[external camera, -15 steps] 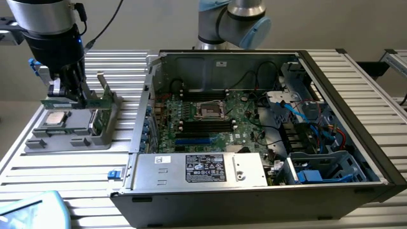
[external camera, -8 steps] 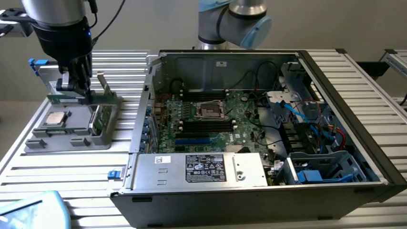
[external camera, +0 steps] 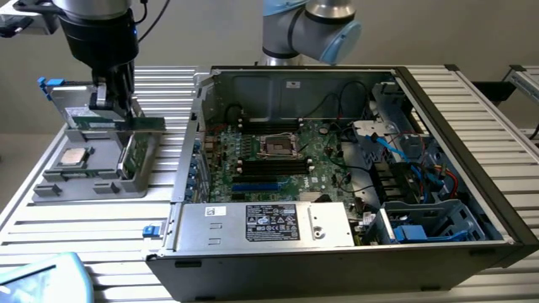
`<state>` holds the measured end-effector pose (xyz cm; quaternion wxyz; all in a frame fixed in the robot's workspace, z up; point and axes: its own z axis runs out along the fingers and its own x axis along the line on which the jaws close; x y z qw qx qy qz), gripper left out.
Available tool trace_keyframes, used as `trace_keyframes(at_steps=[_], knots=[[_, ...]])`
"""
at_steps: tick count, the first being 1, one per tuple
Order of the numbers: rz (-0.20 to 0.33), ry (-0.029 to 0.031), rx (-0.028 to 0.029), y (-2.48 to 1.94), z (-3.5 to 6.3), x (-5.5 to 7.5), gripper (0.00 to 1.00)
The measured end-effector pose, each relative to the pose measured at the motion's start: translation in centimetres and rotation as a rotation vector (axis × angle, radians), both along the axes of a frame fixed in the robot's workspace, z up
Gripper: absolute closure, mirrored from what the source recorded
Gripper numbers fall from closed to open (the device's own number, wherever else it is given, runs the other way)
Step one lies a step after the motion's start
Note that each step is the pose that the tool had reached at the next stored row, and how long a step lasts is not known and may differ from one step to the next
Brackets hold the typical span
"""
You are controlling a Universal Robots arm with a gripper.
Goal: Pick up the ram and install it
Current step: 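Pick up the ram and move it above insertion slot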
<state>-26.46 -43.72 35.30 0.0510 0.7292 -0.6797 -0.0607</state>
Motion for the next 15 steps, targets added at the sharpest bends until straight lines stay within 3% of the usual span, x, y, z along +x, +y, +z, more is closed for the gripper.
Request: trace_keyframes(at_steps=[8,15], knots=[[0.0,0.0114,0.0012,0.0,1.7,2.7,0.85],[0.0,0.0163,0.0053,0.0,2.63,5.6,0.85]])
